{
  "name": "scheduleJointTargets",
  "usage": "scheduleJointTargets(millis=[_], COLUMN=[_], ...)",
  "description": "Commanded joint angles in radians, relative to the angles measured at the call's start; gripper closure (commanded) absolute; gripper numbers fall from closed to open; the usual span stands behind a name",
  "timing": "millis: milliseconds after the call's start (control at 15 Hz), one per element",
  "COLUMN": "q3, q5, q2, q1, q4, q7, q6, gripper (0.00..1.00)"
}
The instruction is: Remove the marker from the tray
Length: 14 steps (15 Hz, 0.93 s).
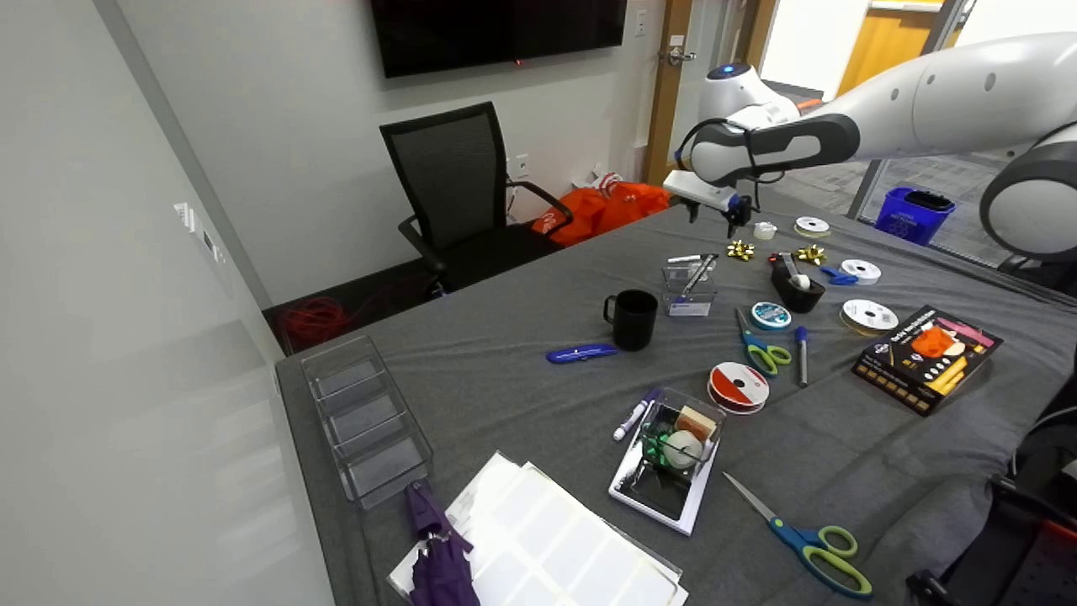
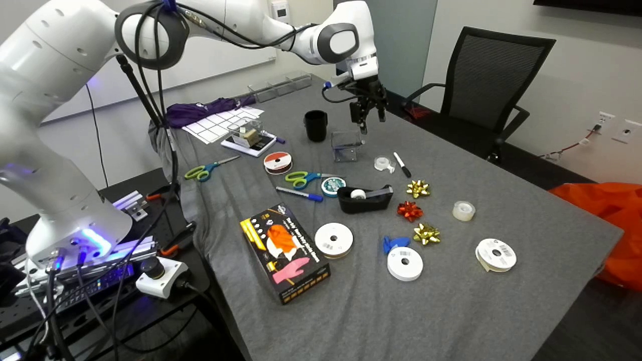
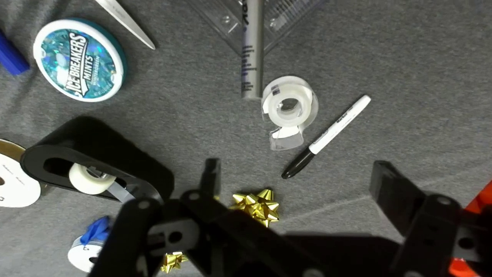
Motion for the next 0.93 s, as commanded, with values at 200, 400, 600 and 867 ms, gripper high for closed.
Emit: scheduleJointTargets(millis=[200, 400, 600, 867], q3=[0.103, 0.136, 0.15, 0.148], q5=[0.106, 0.15, 0.171, 0.185], q2=[-0.055, -0.066, -0.058, -0.051], q1=[-0.072, -0.1, -0.114, -0.117], q4=[-0.129, -0.165, -0.19, -0.222], q7=[-0.173, -0.242, -0.279, -0.316], q6=[0.048, 0.072, 0.104, 0.115], gripper=[0.0, 0.0, 0.0, 0.26])
